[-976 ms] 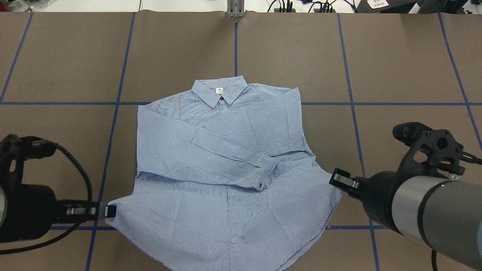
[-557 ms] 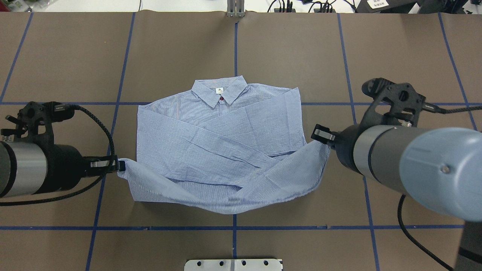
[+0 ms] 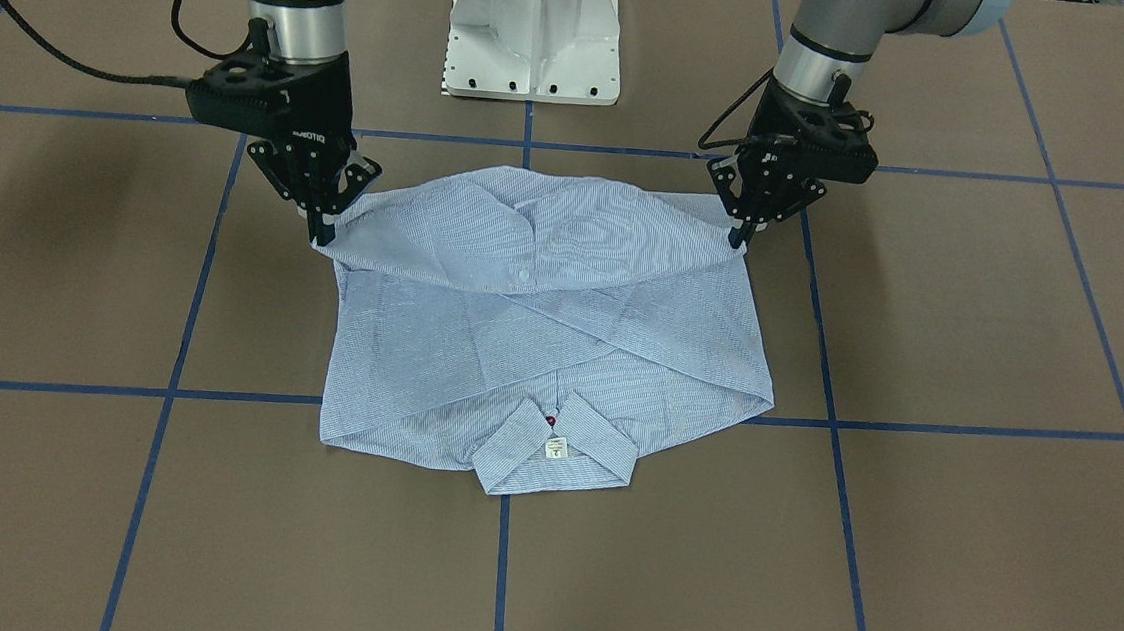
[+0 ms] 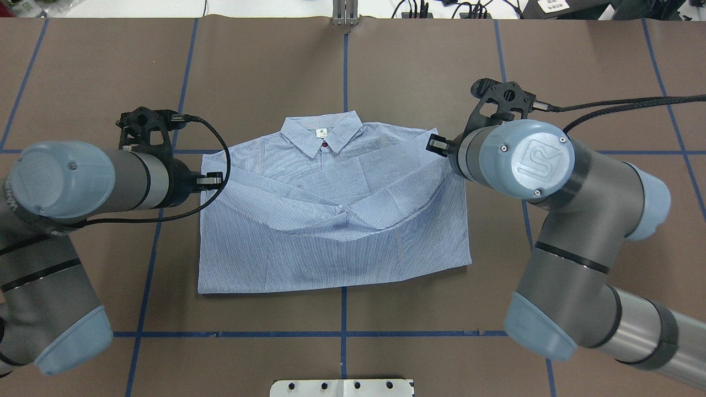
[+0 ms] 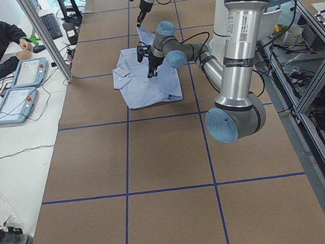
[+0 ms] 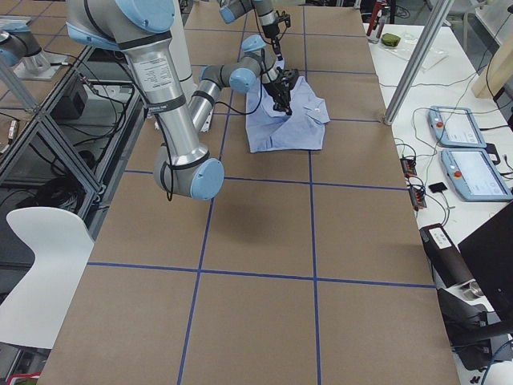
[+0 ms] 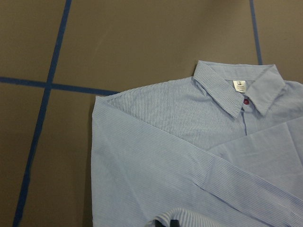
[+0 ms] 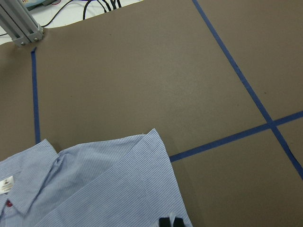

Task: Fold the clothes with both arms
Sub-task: 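Lay the hem down near the collar and open both grippers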

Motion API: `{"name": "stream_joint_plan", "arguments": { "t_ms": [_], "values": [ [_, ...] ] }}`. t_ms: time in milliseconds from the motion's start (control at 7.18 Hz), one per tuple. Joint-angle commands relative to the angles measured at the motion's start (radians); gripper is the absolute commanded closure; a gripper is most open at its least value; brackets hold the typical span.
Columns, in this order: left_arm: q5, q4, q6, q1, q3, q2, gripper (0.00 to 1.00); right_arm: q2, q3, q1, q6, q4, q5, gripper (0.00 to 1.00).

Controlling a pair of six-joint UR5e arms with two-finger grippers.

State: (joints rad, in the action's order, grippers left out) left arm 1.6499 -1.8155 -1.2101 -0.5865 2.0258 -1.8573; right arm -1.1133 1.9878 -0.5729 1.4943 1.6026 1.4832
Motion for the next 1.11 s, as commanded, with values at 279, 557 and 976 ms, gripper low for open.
{"name": "stream_joint_plan", "arguments": {
  "t_ms": [279, 557, 976],
  "values": [
    [-0.004, -0.085, 0.064, -0.012, -0.14, -0.01, 1.0, 0.136, -0.319, -0.065, -0.083, -0.159, 0.077, 1.0],
    [-0.009, -0.259, 0.067, -0.015, -0.286, -0.01, 1.0, 0.132, -0.444, -0.074, -0.136, -0.295, 0.078, 1.0],
    [-0.005, -0.283, 0.067, -0.027, -0.298, -0.01, 1.0, 0.127, -0.445, -0.097, -0.16, -0.303, 0.111, 1.0]
  ]
}}
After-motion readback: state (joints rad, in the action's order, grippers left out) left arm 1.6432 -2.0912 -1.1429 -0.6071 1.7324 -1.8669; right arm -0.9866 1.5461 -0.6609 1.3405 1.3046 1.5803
